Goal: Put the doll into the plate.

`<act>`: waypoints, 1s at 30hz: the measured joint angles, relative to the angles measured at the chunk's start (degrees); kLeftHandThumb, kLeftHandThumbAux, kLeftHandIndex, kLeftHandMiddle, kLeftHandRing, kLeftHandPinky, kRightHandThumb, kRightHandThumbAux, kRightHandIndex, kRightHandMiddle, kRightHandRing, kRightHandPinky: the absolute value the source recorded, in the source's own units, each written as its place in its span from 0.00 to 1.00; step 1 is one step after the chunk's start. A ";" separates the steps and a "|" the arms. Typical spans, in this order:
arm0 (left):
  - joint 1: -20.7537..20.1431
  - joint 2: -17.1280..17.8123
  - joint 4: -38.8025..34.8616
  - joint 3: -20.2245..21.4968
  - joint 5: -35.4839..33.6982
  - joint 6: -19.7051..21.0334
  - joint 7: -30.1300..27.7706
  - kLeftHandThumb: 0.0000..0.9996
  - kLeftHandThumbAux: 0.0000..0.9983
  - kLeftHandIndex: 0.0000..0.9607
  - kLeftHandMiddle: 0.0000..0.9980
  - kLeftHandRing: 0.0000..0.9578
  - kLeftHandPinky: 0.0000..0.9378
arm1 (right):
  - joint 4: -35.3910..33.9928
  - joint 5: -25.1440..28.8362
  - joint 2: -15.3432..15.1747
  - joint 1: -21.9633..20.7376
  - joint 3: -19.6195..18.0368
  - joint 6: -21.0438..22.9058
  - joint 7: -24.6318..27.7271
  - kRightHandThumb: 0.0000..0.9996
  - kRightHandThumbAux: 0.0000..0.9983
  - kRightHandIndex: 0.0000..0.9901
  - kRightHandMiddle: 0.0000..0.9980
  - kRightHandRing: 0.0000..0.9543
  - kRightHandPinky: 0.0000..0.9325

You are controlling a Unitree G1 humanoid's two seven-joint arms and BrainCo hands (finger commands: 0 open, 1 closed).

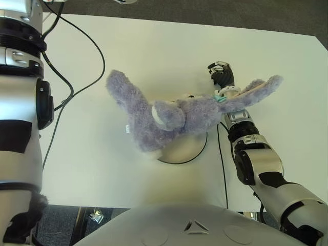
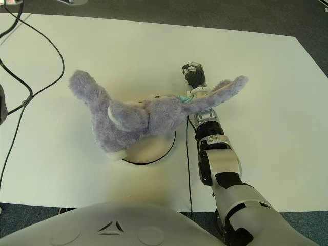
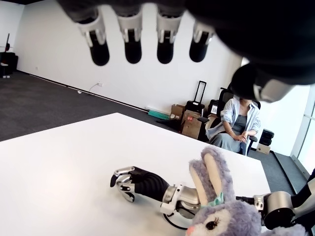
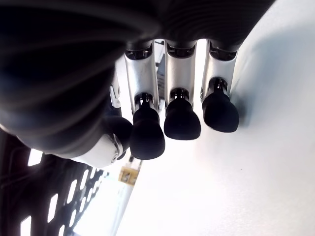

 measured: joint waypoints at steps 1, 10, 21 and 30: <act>0.00 -0.03 -0.11 0.00 0.01 0.01 0.00 0.61 0.24 0.00 0.00 0.00 0.00 | -0.05 0.00 -0.02 0.03 -0.01 0.00 0.04 0.71 0.72 0.45 0.79 0.83 0.80; 0.00 -0.28 -0.89 -0.01 0.06 0.16 0.00 0.61 0.24 0.00 0.00 0.00 0.00 | -0.54 0.00 -0.19 0.47 -0.11 0.00 0.52 0.71 0.72 0.45 0.79 0.83 0.80; 0.36 -2.25 0.53 2.48 -0.55 2.30 10.22 0.70 0.65 0.41 0.56 0.57 0.55 | -1.92 0.10 -0.26 0.68 -0.46 -0.32 0.67 0.71 0.72 0.44 0.76 0.80 0.80; 2.44 -7.88 2.59 7.07 -1.33 5.32 28.76 0.71 0.70 0.46 0.68 0.69 0.69 | -3.46 0.62 -0.07 0.85 -1.41 -0.33 0.67 0.71 0.72 0.44 0.76 0.79 0.81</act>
